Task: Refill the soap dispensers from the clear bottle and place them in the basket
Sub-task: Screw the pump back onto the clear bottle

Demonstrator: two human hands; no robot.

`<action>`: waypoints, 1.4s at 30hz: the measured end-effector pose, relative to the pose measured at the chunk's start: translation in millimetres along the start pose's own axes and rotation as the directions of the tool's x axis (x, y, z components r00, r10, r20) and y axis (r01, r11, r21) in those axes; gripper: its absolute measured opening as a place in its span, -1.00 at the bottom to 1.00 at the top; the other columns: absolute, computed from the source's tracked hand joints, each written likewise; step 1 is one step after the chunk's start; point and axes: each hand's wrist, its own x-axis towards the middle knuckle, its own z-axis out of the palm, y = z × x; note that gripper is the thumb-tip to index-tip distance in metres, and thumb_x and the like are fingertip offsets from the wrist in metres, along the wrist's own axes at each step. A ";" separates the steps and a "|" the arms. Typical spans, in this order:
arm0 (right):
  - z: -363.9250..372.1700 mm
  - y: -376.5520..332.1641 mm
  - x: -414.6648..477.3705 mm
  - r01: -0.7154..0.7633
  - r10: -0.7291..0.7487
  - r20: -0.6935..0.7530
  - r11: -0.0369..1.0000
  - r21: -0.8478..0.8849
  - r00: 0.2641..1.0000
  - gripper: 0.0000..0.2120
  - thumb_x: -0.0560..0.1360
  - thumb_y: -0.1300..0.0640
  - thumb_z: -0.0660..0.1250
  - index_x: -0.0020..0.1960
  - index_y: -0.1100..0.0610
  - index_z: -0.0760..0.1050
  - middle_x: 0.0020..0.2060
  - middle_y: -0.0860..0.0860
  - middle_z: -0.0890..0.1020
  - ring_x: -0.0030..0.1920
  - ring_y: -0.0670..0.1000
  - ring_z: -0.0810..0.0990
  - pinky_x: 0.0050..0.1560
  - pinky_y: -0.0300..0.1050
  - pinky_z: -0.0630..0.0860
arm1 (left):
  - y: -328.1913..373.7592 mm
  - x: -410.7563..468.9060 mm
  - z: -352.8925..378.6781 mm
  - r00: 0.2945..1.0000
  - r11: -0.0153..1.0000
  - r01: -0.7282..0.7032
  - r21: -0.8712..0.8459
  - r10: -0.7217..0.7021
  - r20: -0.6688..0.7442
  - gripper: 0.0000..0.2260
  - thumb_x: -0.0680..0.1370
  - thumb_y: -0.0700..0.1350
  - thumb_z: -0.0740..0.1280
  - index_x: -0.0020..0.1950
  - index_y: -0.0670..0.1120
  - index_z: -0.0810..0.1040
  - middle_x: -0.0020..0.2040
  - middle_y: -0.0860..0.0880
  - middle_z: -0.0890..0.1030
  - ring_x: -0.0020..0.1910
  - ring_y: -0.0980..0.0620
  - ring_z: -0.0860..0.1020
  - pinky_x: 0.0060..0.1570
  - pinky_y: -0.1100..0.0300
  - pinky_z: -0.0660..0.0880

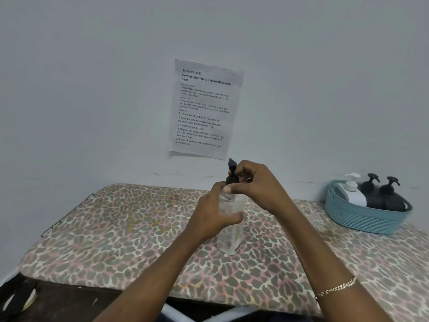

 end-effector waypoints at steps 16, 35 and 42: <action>-17.8 3.4 -10.5 -0.025 0.007 0.097 0.983 0.185 0.995 -0.72 0.50 0.37 0.49 0.19 0.22 0.67 0.10 0.05 0.75 0.15 0.05 0.73 0.26 0.00 0.62 | -0.8 4.6 7.6 0.999 0.999 -0.001 0.033 0.000 0.035 -0.30 0.39 0.13 0.60 0.45 0.16 0.36 0.13 0.15 0.60 -0.03 0.16 0.62 -0.13 0.22 0.51; 8.1 3.8 -7.3 0.006 -0.010 -0.073 0.999 -0.051 0.997 -0.73 0.39 0.07 0.64 0.00 0.02 0.61 -0.13 -0.10 0.67 -0.20 -0.14 0.62 -0.13 -0.32 0.53 | 0.3 3.1 6.5 0.999 1.000 0.008 0.022 -0.009 0.048 -0.37 0.42 0.09 0.60 0.41 0.16 0.40 0.12 0.21 0.58 0.02 0.19 0.61 -0.07 0.25 0.53; -16.2 2.1 -3.1 -0.053 0.013 0.196 0.978 0.202 0.980 -0.64 0.52 0.42 0.43 0.28 0.19 0.62 0.15 0.09 0.73 0.20 0.07 0.70 0.26 -0.04 0.62 | -1.3 3.2 6.5 0.999 1.000 -0.005 0.030 0.004 0.044 -0.31 0.41 0.11 0.60 0.45 0.13 0.36 0.15 0.11 0.60 -0.10 0.17 0.59 -0.17 0.30 0.42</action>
